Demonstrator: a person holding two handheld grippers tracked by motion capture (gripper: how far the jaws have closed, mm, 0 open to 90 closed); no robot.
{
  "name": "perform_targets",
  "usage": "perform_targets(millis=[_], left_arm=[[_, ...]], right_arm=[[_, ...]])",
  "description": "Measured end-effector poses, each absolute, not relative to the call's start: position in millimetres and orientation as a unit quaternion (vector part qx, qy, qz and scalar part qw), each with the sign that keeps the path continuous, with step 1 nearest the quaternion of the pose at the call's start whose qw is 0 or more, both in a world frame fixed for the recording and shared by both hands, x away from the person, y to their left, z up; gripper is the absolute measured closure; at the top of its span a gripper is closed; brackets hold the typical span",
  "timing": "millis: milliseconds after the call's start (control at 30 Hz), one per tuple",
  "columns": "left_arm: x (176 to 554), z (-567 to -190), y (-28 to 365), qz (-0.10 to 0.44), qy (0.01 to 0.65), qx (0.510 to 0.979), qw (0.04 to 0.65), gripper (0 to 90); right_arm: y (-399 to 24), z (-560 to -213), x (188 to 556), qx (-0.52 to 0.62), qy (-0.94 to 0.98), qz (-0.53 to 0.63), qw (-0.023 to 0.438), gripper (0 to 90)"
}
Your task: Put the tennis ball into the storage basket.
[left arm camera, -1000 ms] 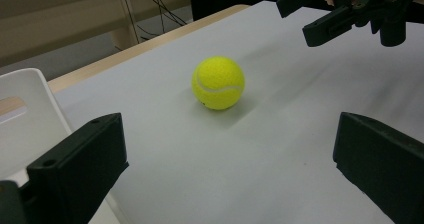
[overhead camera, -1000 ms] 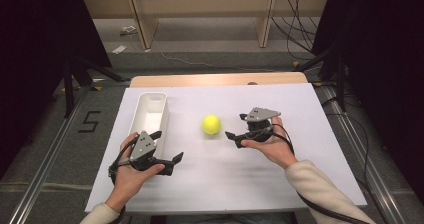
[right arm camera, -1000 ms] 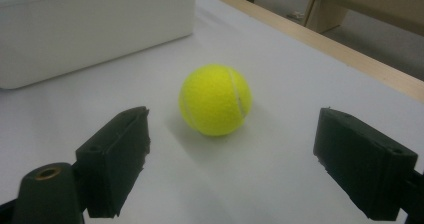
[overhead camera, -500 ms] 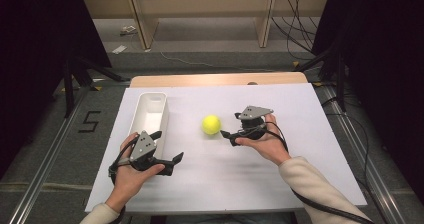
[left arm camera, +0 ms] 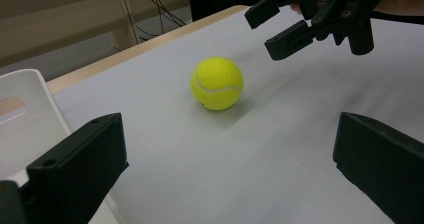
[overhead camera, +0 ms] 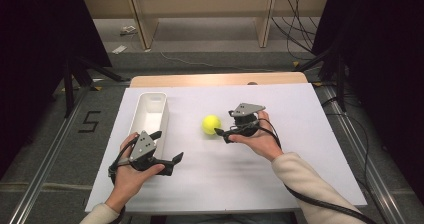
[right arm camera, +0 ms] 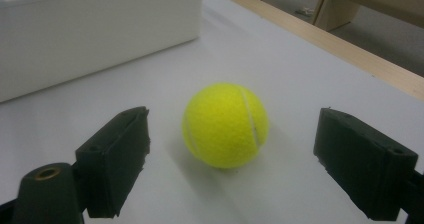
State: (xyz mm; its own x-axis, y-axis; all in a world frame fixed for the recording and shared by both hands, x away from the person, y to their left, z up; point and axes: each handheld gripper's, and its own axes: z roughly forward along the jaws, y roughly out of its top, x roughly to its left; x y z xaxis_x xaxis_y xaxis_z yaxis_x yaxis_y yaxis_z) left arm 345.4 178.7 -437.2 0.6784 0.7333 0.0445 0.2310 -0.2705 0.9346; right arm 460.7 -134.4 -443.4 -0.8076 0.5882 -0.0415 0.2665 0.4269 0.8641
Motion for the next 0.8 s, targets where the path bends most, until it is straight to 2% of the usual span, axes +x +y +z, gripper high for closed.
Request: perform_targets(millis=[800], left_arm=[[345,-437,179,0.244,0.317,0.758,0.514,0.4]], right_arm=[[-116,-450,476,0.257,0.833,0.461,0.167,15.2]])
